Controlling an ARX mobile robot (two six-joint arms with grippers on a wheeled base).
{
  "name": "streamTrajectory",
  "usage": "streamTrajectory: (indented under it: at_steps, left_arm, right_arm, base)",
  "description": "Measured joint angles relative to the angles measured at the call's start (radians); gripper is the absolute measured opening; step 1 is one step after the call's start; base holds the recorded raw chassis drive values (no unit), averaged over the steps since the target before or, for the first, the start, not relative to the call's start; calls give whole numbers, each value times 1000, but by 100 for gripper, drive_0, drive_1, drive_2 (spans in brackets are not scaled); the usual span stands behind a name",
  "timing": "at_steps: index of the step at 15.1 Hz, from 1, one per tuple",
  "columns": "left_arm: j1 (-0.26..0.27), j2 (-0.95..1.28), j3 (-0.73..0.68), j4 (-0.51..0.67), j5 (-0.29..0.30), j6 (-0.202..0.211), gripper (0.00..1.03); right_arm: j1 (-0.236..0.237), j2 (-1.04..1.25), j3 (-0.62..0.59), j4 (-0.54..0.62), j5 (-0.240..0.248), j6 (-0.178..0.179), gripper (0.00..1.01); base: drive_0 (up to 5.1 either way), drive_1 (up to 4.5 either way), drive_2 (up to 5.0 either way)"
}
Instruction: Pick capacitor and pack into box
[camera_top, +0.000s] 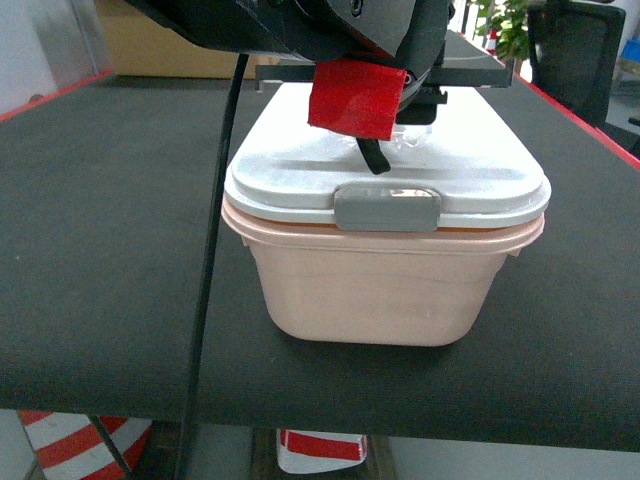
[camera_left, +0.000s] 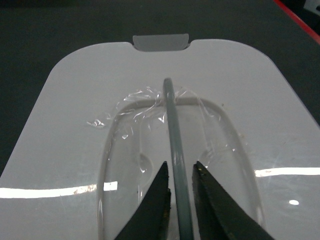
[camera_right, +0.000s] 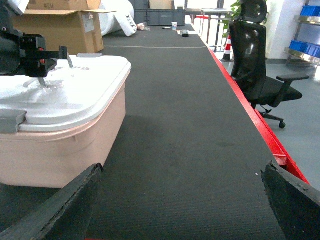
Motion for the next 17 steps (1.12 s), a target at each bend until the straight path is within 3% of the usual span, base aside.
streamTrajectory:
  at_steps: [4,7,8,12,15,17]
  left_arm:
    - [30,-106,-104,56,19,-1,60]
    - [121,-312,-228,237,31,58,94]
    - [169,-397,-299,312,71,89,99]
    - [391,-856,-830,602,272,261,98]
    - [618,-1181,-1253,526,412,277,98]
    - [619,-1176,-1273,520,430,280,98]
  right_arm:
    - [0,0,0,0,0,0,98]
    - [0,0,0,0,0,0,98]
    - [0,0,0,0,0,0,98]
    - [0,0,0,0,0,0,98]
    - [0,0,0,0,0,0,98]
    - [0,0,0,0,1,0,98]
  base:
    - [0,0,0]
    - [0,0,0]
    - [0,0,0]
    - [0,0,0]
    - [0,0,0]
    - [0,0,0]
